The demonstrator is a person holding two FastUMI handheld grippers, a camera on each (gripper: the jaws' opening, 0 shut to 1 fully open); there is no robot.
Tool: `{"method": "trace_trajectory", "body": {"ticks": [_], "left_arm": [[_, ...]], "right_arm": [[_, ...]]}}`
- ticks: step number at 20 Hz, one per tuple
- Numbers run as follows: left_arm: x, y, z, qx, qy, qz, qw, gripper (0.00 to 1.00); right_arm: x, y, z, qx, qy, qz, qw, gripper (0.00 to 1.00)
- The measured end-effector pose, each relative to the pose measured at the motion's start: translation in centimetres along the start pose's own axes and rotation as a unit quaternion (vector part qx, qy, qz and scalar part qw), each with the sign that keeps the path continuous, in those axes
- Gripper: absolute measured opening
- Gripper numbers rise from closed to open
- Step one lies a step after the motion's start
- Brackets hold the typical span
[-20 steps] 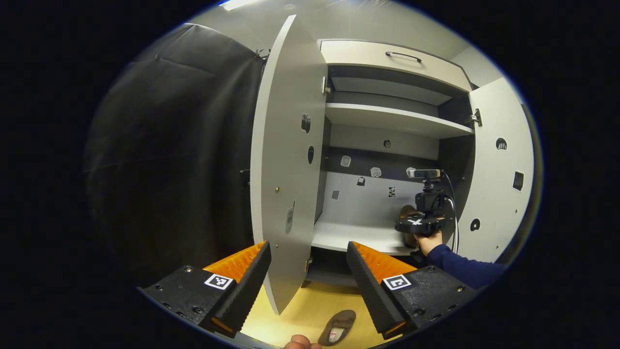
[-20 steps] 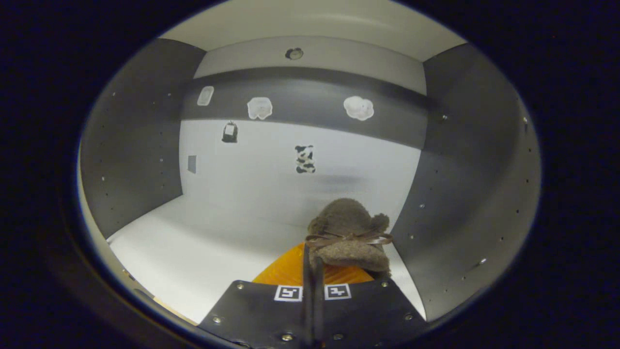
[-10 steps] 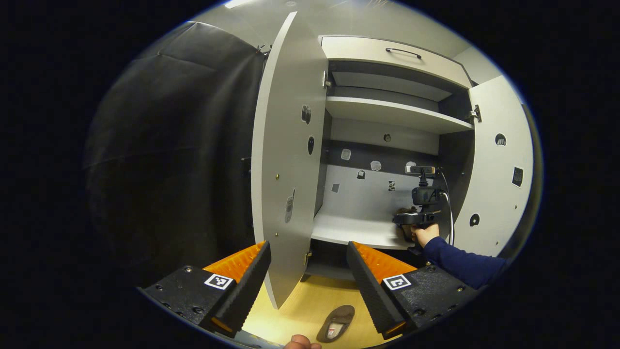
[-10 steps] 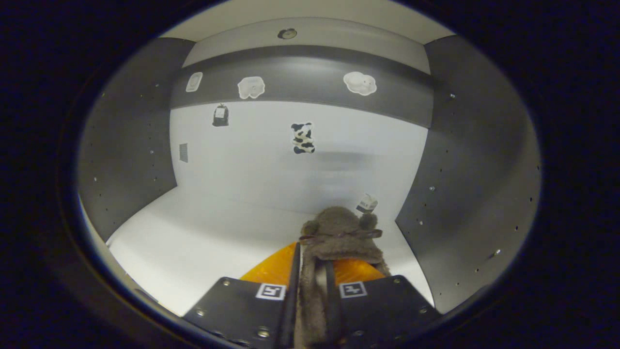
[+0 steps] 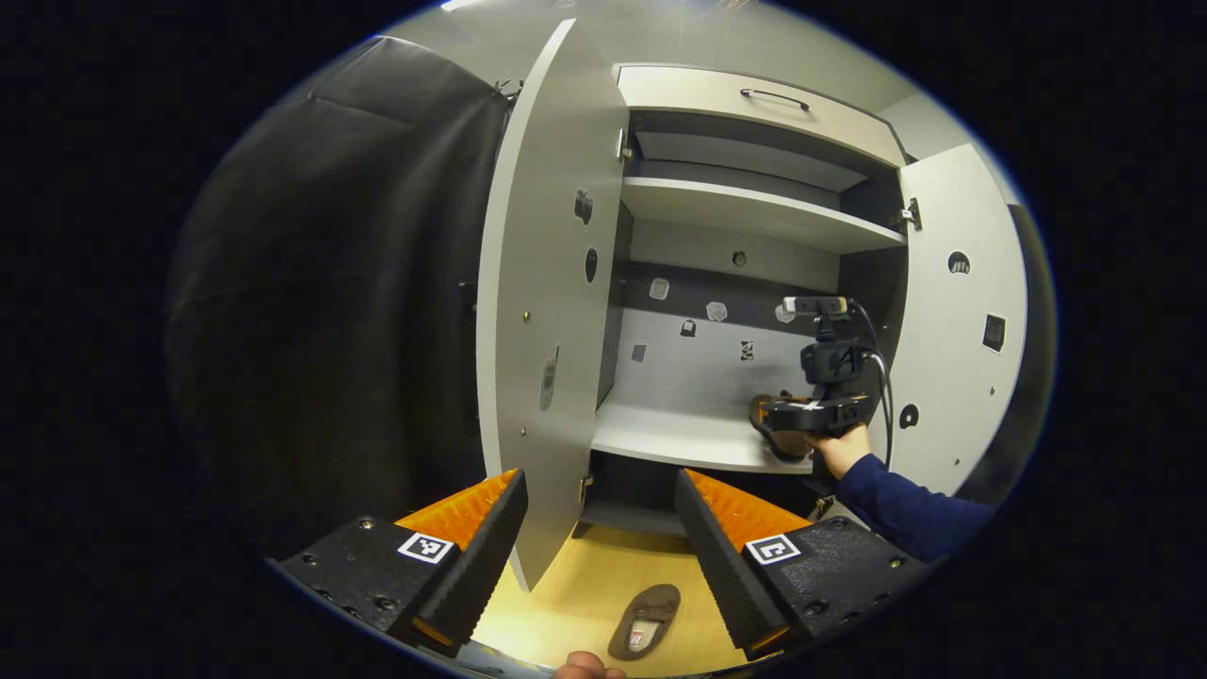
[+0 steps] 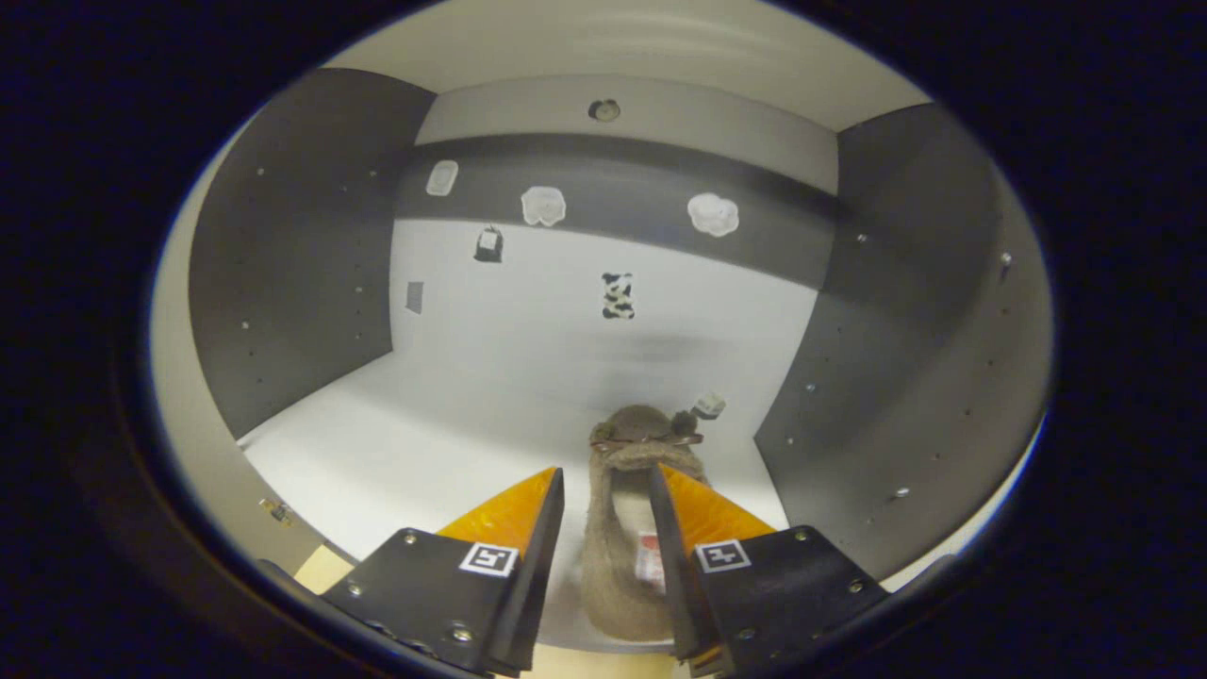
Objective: Grab one shoe with the right hand and put it into the shoe cabinet, grab the other shoe with the left hand and put it into the shoe cabinet; then close the right door with the right hand and the left door with the left hand.
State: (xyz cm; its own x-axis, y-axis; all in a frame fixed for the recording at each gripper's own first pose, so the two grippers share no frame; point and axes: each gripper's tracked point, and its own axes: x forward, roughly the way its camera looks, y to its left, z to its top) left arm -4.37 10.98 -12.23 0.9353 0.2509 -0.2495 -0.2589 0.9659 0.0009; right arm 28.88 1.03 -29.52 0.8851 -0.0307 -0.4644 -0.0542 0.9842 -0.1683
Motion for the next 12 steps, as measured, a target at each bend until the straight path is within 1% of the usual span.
{"method": "trace_trajectory", "body": {"ticks": [1,2,6,7,8,9,10,12], "left_arm": [[0.1,-0.3,-0.6,0.001,0.005,-0.006,1.0,0.94],[0.2,-0.6,-1.1,0.001,0.01,-0.013,1.0,0.97],[1.4,-1.4,-4.1,0.006,0.044,-0.032,0.999,0.97],[1.8,-1.6,-5.1,0.011,0.055,-0.036,0.998,0.97],[2.1,-1.8,-6.4,0.019,0.068,-0.04,0.997,0.97],[2.5,-2.0,-7.3,0.026,0.078,-0.046,0.996,0.97],[3.0,-2.3,-8.5,0.032,0.092,-0.052,0.994,0.98],[4.0,-2.7,-11.3,0.048,0.122,-0.064,0.989,0.97]], "right_arm": [[-1.6,0.0,1.0,-0.001,-0.016,0.002,1.0,0.54],[-3.4,0.0,2.2,-0.001,-0.033,0.003,0.999,0.54],[-11.8,0.5,7.3,0.01,-0.103,0.021,0.994,0.54],[-13.9,0.7,8.1,0.012,-0.112,0.026,0.993,0.52],[-16.2,1.0,8.8,0.015,-0.122,0.035,0.992,0.54],[-18.4,1.1,9.7,0.016,-0.134,0.039,0.99,0.52],[-20.5,0.9,10.6,0.016,-0.148,0.037,0.988,0.54],[-24.3,0.7,11.7,0.018,-0.166,0.04,0.985,0.52]]}}
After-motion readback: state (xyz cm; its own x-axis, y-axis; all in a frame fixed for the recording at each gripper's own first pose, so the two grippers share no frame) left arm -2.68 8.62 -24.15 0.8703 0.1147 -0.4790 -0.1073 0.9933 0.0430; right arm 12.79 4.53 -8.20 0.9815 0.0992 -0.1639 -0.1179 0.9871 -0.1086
